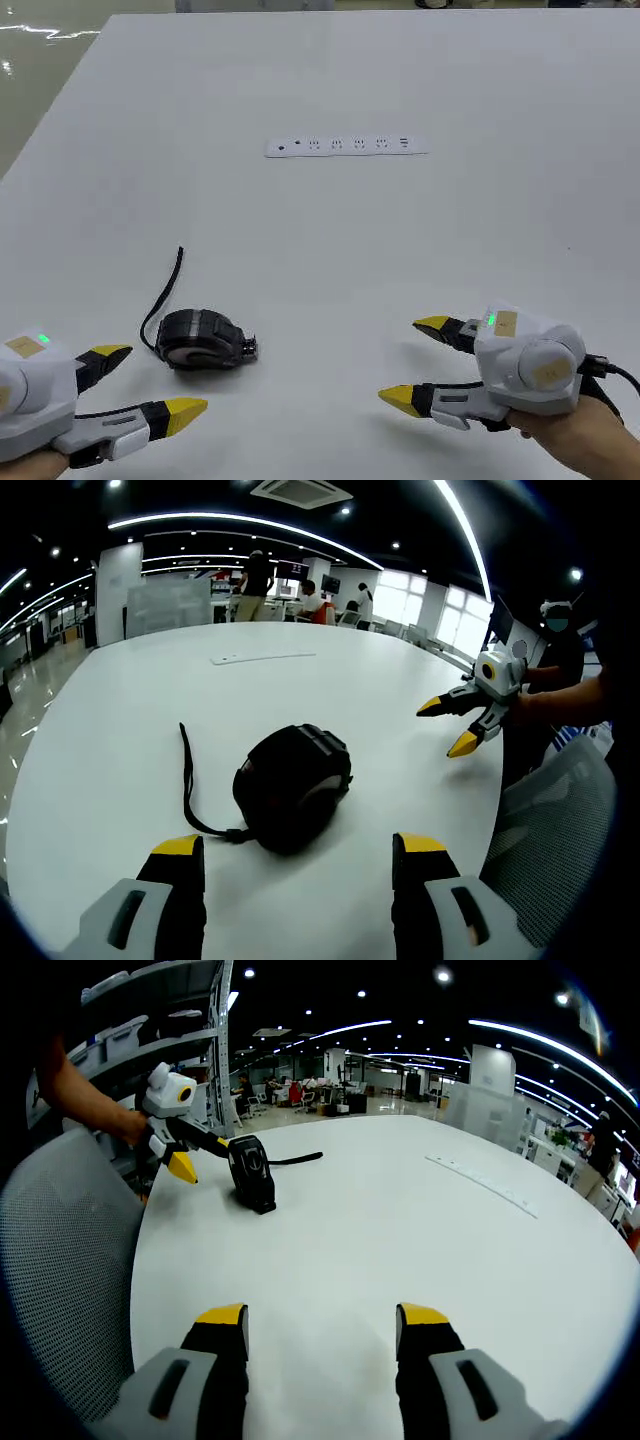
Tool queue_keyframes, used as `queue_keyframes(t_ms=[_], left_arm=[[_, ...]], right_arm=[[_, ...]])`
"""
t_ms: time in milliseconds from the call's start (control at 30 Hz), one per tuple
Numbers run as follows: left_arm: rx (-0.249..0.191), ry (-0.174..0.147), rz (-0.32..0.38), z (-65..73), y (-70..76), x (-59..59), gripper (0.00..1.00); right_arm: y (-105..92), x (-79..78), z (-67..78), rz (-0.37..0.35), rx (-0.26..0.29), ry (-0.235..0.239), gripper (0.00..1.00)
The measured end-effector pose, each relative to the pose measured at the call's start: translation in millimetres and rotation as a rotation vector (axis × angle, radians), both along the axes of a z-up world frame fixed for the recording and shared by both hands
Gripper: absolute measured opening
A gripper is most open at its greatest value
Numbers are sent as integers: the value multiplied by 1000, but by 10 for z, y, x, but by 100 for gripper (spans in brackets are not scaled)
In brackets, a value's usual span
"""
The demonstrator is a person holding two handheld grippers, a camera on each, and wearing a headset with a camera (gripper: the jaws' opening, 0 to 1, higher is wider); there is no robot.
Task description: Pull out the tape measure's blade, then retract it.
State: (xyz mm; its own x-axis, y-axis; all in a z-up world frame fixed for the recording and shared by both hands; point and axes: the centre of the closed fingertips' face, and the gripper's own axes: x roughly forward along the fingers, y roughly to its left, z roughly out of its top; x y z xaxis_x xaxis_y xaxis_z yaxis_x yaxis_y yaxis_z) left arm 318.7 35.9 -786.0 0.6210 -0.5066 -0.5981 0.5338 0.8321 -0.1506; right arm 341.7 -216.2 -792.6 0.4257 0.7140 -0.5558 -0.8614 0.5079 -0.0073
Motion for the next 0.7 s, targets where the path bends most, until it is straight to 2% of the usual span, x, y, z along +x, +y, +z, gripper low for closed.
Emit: queue_keyframes(t_ms=[167, 267, 467, 700], left_arm=[[-11, -41, -35, 66, -23, -60, 78], [-30, -53, -42, 91, -39, -89, 80], [-41, -74, -52, 105, -37, -136, 82], [-55, -97, -69, 125, -49, -187, 88]], right_arm=[[-102, -47, -2, -23, 5, -3, 65], [-165, -67, 10, -40, 15, -10, 66], [-273, -152, 16, -61, 43, 7, 70], [-312, -210, 67, -63, 100, 2, 82]])
